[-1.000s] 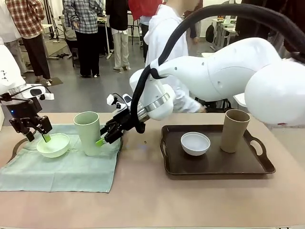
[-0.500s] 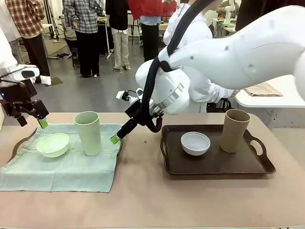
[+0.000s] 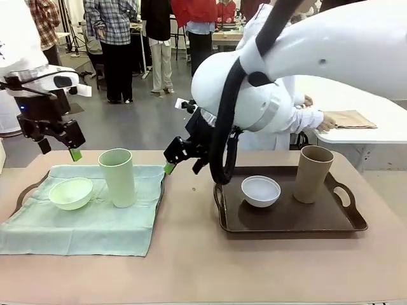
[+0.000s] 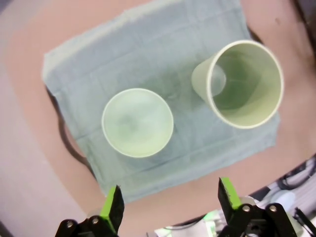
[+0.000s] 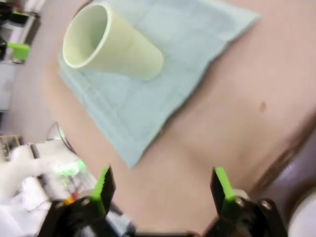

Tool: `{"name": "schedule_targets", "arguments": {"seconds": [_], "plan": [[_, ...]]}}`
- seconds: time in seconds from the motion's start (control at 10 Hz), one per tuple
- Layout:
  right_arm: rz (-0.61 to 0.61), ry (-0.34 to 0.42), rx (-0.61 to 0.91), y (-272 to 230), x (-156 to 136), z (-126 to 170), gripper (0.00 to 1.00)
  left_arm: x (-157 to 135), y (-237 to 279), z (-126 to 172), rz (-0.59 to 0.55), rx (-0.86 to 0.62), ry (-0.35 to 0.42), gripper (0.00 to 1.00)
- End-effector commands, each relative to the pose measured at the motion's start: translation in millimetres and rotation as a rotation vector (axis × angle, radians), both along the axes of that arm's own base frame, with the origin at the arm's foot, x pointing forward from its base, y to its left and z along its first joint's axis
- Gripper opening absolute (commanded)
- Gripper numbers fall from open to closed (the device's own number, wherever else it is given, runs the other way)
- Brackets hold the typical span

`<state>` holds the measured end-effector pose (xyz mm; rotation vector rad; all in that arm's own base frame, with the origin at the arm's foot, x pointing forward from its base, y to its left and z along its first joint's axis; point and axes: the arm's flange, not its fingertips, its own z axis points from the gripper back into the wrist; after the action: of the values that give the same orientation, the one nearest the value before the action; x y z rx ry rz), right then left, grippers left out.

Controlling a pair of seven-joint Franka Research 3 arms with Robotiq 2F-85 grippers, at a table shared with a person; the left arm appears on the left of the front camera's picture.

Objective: Set up a tray with a mat and arrange the tableware.
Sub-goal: Place the Picnic Bowl and Reusable plastic cup back onto the Handle tray in front of the human's position.

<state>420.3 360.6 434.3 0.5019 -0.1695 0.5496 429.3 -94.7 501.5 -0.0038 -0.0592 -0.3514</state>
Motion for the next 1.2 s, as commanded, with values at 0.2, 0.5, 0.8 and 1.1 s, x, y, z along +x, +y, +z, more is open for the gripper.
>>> {"name": "schedule_targets", "arguments": {"seconds": [0.2, 0.5, 0.8, 1.1], "plan": [[-0.303, 0.188, -0.310, -3, -43, 67, 1.00, 1, -37, 6, 0.029, 0.108, 0.016, 1.00], [-0.326, 0.150, -0.310, -14, -50, 63, 1.00, -4, -36, 2, 0.005, 0.077, 0.009, 1.00], [-0.326, 0.150, -0.310, -14, -50, 63, 1.00, -4, -36, 2, 0.005, 0.077, 0.009, 1.00], [-0.326, 0.150, -0.310, -14, -50, 63, 1.00, -4, -36, 2, 0.005, 0.077, 0.009, 1.00]]}}
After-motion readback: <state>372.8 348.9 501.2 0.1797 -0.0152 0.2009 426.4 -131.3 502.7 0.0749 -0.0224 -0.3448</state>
